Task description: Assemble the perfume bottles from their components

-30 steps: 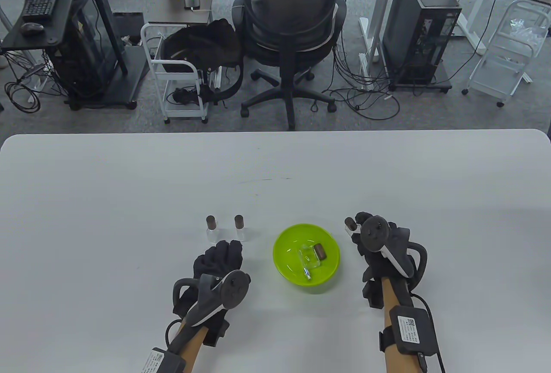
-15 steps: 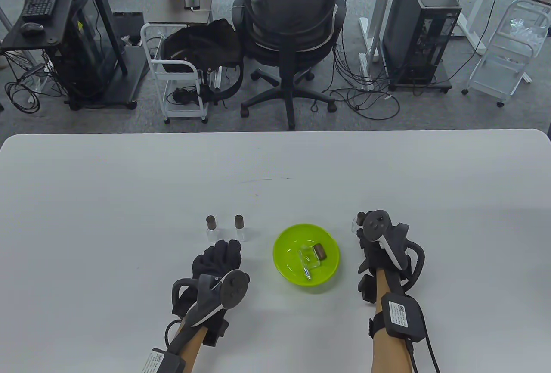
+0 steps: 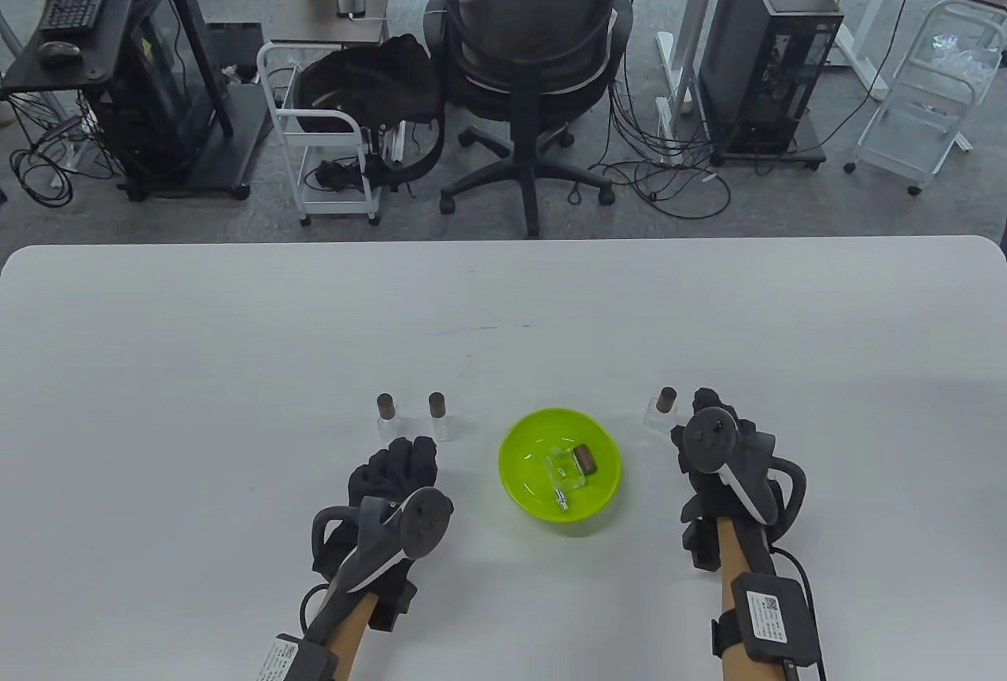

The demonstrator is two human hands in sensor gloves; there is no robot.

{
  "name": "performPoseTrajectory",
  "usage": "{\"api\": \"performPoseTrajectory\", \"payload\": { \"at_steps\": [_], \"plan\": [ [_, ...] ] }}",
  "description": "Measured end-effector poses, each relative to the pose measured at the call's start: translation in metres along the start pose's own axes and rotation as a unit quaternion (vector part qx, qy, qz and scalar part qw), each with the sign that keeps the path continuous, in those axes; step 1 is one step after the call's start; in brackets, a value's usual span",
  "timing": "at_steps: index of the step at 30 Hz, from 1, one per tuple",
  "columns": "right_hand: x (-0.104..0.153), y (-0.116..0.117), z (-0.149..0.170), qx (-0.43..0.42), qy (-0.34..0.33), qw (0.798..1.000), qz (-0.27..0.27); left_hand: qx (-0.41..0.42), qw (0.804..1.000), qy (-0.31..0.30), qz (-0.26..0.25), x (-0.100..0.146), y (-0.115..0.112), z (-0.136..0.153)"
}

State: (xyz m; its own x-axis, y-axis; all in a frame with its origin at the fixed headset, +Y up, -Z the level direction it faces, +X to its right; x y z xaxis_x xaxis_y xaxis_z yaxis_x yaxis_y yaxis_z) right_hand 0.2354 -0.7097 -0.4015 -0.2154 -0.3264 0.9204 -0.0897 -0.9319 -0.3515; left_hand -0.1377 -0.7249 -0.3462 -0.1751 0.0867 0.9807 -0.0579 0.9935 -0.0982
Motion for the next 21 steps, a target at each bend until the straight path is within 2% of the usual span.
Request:
{"api": "performPoseTrajectory", "payload": {
  "at_steps": [4, 8, 11, 16, 19, 21],
  "plan": [
    [0.018, -0.027, -0.038, -0.035, -0.078, 0.995, 0.052, 0.000, 1.000, 0.003, 0.003, -0.002, 0.000, 0.001],
    [0.040, -0.019, -0.091, 0.010, -0.184, 0.983, 0.002, -0.005, 1.000, 0.004, 0.003, 0.000, 0.000, 0.001],
    [0.060, -0.001, -0.132, 0.079, -0.269, 0.959, -0.037, -0.004, 1.000, 0.004, 0.001, 0.000, 0.000, 0.001],
    [0.066, 0.026, -0.166, 0.154, -0.304, 0.937, -0.080, -0.005, 1.000, 0.004, 0.003, 0.000, -0.001, 0.001],
    [0.062, 0.040, -0.170, 0.199, -0.291, 0.928, -0.123, -0.006, 1.000, 0.003, 0.003, 0.000, -0.001, 0.001],
    [0.060, 0.048, -0.171, 0.215, -0.287, 0.924, -0.131, -0.006, 1.000, 0.003, 0.003, 0.000, -0.001, 0.001]
  ]
}}
Point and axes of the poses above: the tracker on the back of each hand, its own z axis roughly to the little-finger side, its own x axis roughly from the fingertips to the wrist, y = z × x, the point moved 5 cm from there along -x, roughly from the wrist to the fingertips, and after that the axes turned 11 degrees about z, right-handed, at the moved point
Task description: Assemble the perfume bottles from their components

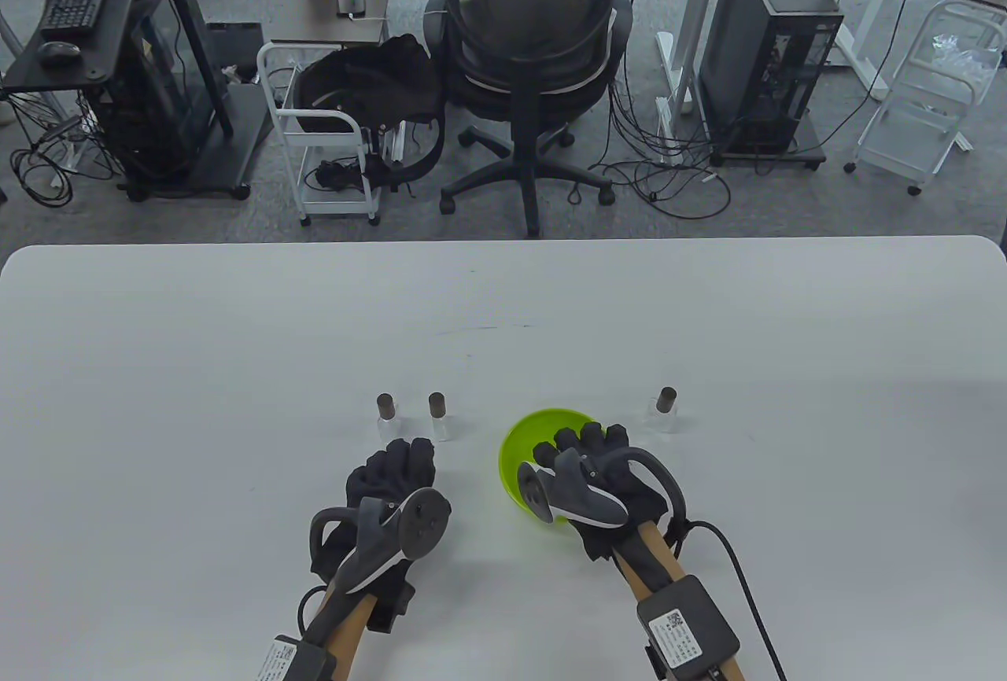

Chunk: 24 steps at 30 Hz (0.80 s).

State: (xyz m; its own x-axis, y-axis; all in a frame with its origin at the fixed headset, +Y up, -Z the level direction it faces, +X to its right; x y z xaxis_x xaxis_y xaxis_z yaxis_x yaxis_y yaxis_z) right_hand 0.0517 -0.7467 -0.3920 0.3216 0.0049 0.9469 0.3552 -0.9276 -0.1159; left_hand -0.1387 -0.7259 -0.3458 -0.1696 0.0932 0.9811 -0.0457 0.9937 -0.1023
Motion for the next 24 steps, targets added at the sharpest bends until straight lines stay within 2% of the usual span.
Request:
{"api": "performPoseTrajectory", "payload": {
  "at_steps": [8, 19, 24],
  "plan": [
    [-0.0044, 0.0045, -0.0015, 0.021, 0.018, 0.999, 0.034, -0.005, 1.000, 0.000, 0.000, 0.0007, -0.0010, -0.0010],
    [-0.0057, 0.0097, 0.0016, -0.051, 0.012, 0.998, 0.026, -0.006, 1.000, -0.002, 0.000, 0.0012, -0.0025, -0.0020],
    [-0.0084, 0.0095, -0.0002, -0.057, 0.012, 0.998, 0.003, -0.007, 1.000, -0.001, 0.001, 0.0014, -0.0028, -0.0021]
  ]
}}
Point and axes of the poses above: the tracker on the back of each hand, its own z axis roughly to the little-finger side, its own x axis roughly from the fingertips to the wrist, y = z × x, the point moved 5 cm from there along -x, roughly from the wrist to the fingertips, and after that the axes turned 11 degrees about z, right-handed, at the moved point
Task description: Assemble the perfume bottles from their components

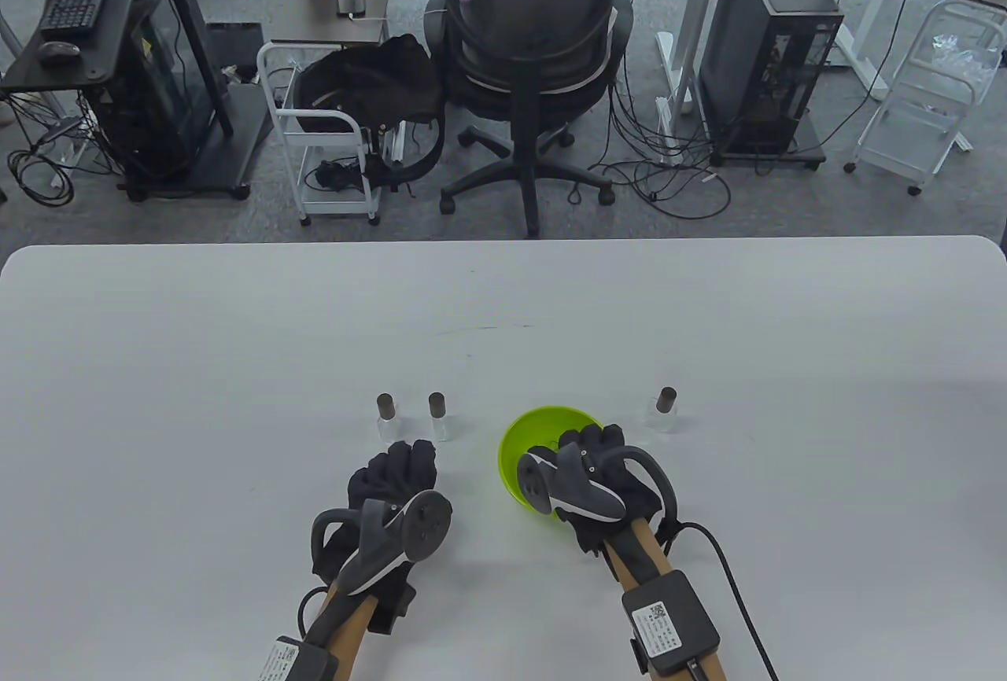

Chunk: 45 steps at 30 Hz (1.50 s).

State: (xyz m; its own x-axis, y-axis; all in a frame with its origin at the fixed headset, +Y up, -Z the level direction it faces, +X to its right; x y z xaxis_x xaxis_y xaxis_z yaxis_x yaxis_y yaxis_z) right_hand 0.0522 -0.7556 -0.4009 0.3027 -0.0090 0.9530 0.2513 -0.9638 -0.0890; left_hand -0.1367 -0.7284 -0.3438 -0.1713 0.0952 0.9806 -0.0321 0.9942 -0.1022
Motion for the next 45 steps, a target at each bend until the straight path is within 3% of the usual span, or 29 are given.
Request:
{"api": "performPoseTrajectory", "payload": {
  "at_steps": [8, 16, 20, 24, 30, 37, 41, 45],
  "plan": [
    [-0.001, 0.000, 0.000, 0.012, 0.010, 1.000, -0.002, 0.002, 1.000, 0.000, -0.001, 0.000, 0.000, 0.000],
    [-0.004, -0.002, 0.007, -0.040, 0.032, 0.999, 0.010, 0.004, 1.000, 0.001, 0.000, -0.001, -0.001, 0.001],
    [0.003, -0.012, 0.012, -0.049, 0.030, 0.997, 0.058, 0.007, 1.000, 0.000, 0.001, -0.001, -0.001, 0.002],
    [0.020, -0.032, 0.028, -0.127, 0.031, 0.984, 0.125, 0.007, 1.000, 0.000, 0.001, -0.001, -0.001, 0.002],
    [0.065, -0.049, 0.070, -0.230, 0.051, 0.954, 0.186, 0.000, 1.000, -0.001, 0.002, -0.002, -0.001, 0.000],
    [0.105, -0.029, 0.113, -0.308, 0.084, 0.929, 0.188, -0.011, 1.000, -0.004, 0.006, -0.005, -0.004, -0.005],
    [0.106, -0.013, 0.128, -0.315, 0.103, 0.928, 0.173, -0.028, 0.999, -0.002, 0.021, -0.009, -0.011, -0.014],
    [0.107, -0.004, 0.136, -0.369, 0.117, 0.906, 0.171, -0.021, 0.999, -0.023, 0.011, -0.014, -0.001, -0.031]
  ]
}}
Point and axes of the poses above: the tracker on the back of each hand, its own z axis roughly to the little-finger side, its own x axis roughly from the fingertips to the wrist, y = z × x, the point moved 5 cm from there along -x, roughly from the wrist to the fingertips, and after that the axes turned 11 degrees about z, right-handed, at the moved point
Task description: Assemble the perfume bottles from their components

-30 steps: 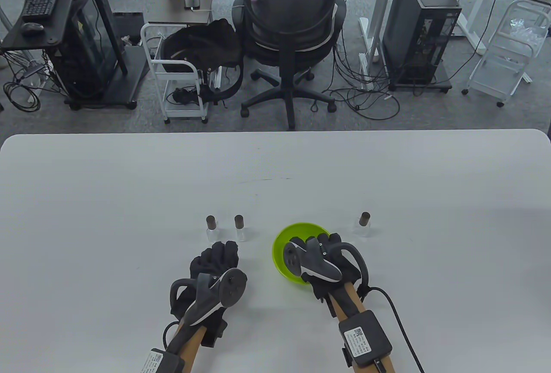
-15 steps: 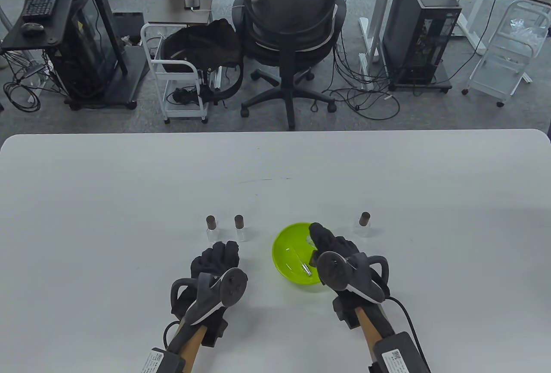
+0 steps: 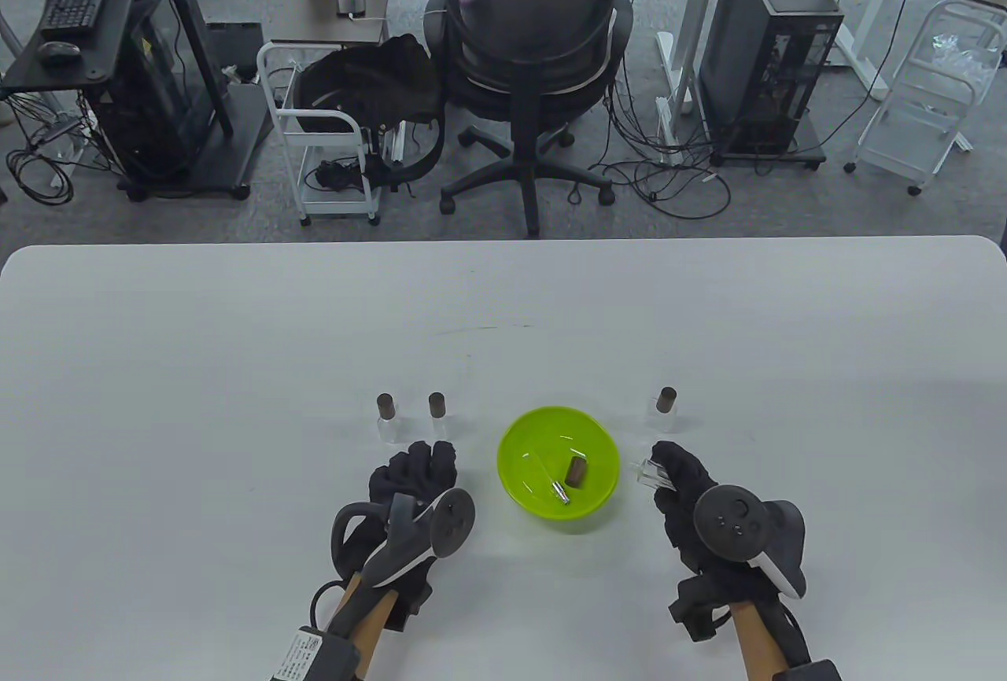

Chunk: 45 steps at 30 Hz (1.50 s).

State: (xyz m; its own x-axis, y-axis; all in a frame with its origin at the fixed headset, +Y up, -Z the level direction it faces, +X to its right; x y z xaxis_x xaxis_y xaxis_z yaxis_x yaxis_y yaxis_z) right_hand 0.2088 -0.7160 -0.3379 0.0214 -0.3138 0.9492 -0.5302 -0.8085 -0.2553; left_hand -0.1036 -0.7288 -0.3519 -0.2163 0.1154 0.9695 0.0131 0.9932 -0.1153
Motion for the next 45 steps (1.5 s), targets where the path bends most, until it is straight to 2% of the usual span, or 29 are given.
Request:
{"api": "performPoseTrajectory", "payload": {
  "at_steps": [4, 7, 11, 15, 22, 34, 41, 45],
  "plan": [
    [0.003, -0.005, 0.006, -0.019, 0.008, 1.000, 0.015, 0.030, 0.998, -0.048, -0.024, -0.009, 0.024, -0.033],
    [0.004, -0.008, 0.010, -0.037, 0.014, 0.999, 0.020, 0.012, 0.997, -0.082, -0.004, -0.020, 0.032, -0.065],
    [0.005, -0.010, 0.014, -0.053, 0.020, 0.998, 0.024, -0.058, 0.992, -0.107, 0.039, -0.044, 0.027, -0.111],
    [0.005, -0.011, 0.016, -0.057, 0.021, 0.998, 0.027, -0.131, 0.982, -0.094, 0.099, -0.068, 0.010, -0.130],
    [0.006, -0.014, 0.020, -0.071, 0.027, 0.996, 0.035, -0.150, 0.970, -0.104, 0.159, -0.088, -0.014, -0.138],
    [0.006, -0.016, 0.019, -0.078, 0.031, 0.996, 0.038, -0.155, 0.972, -0.126, 0.120, -0.096, -0.021, -0.145],
    [0.006, -0.015, 0.020, -0.081, 0.032, 0.996, 0.035, -0.168, 0.964, -0.150, 0.142, -0.098, -0.025, -0.150],
    [0.007, -0.015, 0.019, -0.082, 0.032, 0.996, 0.034, -0.182, 0.961, -0.141, 0.154, -0.098, -0.028, -0.150]
  ]
}}
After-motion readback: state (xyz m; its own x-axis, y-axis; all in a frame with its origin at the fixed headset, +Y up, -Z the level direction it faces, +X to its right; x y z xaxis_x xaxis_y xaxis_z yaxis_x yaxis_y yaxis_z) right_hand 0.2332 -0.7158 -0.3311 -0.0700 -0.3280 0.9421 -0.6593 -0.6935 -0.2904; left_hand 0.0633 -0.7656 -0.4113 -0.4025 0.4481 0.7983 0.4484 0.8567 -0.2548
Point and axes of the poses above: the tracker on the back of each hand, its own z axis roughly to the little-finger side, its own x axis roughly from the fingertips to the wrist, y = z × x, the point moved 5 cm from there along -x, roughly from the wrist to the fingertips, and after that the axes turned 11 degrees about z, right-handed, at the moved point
